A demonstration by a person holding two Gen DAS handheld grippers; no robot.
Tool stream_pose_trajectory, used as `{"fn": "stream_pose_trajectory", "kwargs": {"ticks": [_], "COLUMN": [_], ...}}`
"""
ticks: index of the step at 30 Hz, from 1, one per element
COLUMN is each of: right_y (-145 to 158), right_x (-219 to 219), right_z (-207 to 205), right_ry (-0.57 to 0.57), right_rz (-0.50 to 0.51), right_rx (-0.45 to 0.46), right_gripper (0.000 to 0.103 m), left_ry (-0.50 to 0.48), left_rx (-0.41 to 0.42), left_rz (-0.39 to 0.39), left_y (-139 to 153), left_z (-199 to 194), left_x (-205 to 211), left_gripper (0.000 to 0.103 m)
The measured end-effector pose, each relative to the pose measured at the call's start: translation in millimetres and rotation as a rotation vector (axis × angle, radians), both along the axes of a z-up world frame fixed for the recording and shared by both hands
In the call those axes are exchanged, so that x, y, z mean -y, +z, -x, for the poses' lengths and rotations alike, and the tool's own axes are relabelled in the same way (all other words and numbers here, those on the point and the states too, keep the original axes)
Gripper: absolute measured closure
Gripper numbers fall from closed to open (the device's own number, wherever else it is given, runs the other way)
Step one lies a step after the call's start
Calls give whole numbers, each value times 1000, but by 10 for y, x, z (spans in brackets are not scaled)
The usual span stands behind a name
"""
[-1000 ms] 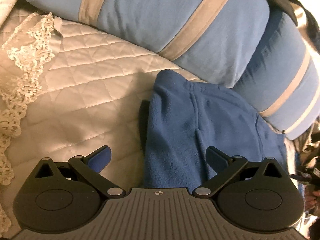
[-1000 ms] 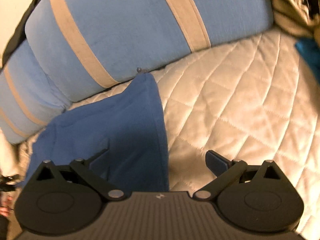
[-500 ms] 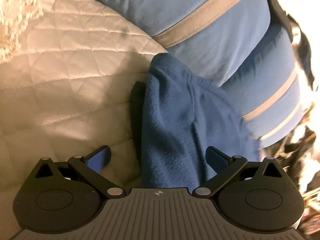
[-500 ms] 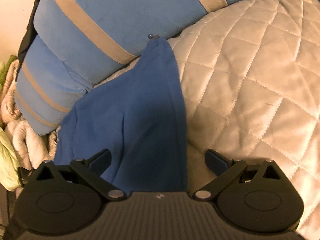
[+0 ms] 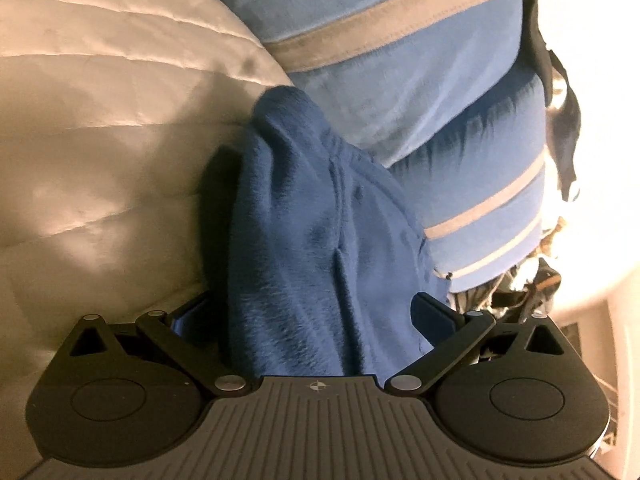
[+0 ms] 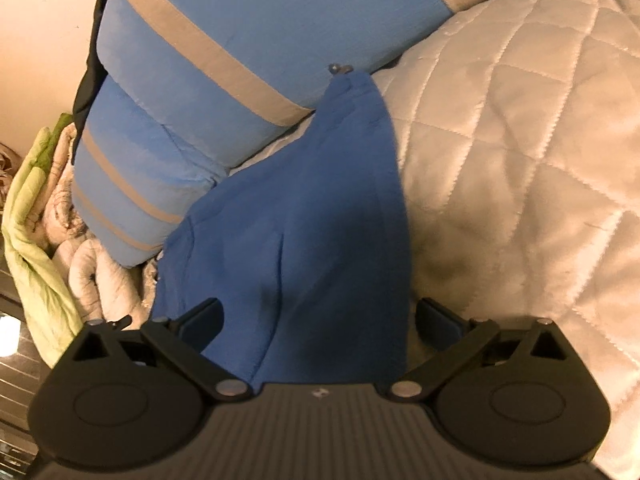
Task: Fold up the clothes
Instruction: 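Roll both grippers and close them on the fleece edge, then lift the fleece edge with both grippers and fold it over the body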
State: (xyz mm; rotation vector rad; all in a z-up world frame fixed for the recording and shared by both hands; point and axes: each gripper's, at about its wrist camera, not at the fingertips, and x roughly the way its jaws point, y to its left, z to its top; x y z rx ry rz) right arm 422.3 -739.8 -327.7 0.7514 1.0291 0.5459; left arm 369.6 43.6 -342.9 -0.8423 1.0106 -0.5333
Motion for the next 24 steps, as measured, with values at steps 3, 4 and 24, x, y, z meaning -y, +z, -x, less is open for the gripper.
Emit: {"fn": "stream_pose_trajectory", "kwargs": {"ticks": [3, 4, 24], "right_y": [-20, -34, 214], "right_x": [2, 3, -238], "right_z": [-29, -42, 126], "right_ry": [-9, -15, -110], "right_rz": [-18, -21, 127], "right_rx": [-6, -13, 28], "right_gripper": [11, 20, 80], "left_ry": [24, 32, 158], "left_rx": [-14, -19, 54], "left_rz": [-10, -14, -319], "left_y": [-6, -8, 460], "left_z": [11, 14, 246], "left_x": [-4, -5, 289], "left_gripper": [1, 3, 85]}}
